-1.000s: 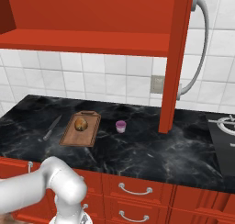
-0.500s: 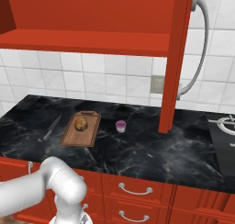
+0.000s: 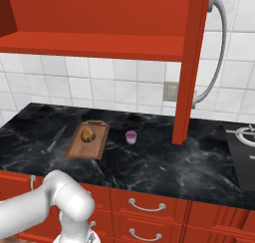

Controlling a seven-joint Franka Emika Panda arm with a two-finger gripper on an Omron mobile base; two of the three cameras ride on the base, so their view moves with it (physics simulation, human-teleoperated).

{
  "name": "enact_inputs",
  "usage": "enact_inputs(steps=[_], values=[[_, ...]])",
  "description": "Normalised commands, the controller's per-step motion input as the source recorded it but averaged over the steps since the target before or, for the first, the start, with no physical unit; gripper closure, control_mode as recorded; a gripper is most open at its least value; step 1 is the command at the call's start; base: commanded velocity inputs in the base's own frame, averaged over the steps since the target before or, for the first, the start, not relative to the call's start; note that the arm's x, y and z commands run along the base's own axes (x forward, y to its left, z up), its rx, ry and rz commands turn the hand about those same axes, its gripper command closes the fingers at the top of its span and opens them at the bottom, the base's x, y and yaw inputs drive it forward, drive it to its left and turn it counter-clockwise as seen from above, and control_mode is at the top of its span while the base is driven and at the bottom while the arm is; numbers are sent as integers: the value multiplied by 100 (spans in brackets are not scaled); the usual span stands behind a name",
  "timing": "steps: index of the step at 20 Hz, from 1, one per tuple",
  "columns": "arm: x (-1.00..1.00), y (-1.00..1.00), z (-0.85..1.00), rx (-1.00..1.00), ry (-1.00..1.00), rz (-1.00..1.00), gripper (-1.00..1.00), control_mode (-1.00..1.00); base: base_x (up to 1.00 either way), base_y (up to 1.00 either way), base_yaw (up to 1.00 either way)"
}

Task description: Pick the bread, place it on the cutting board, pick the jam, place it on the counter, and close the cabinet.

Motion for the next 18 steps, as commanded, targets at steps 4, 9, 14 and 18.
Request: enact_inputs(steps=[4,9,14,18], values=[[24,0,0,0,-8,0,-100,-100,0,0,0],[19,0,0,0,-7,0,-100,-100,0,0,0],[20,0,-2,0,-7,0,-100,-100,0,0,0],[22,0,-4,0,-5,0,-100,-100,0,0,0]])
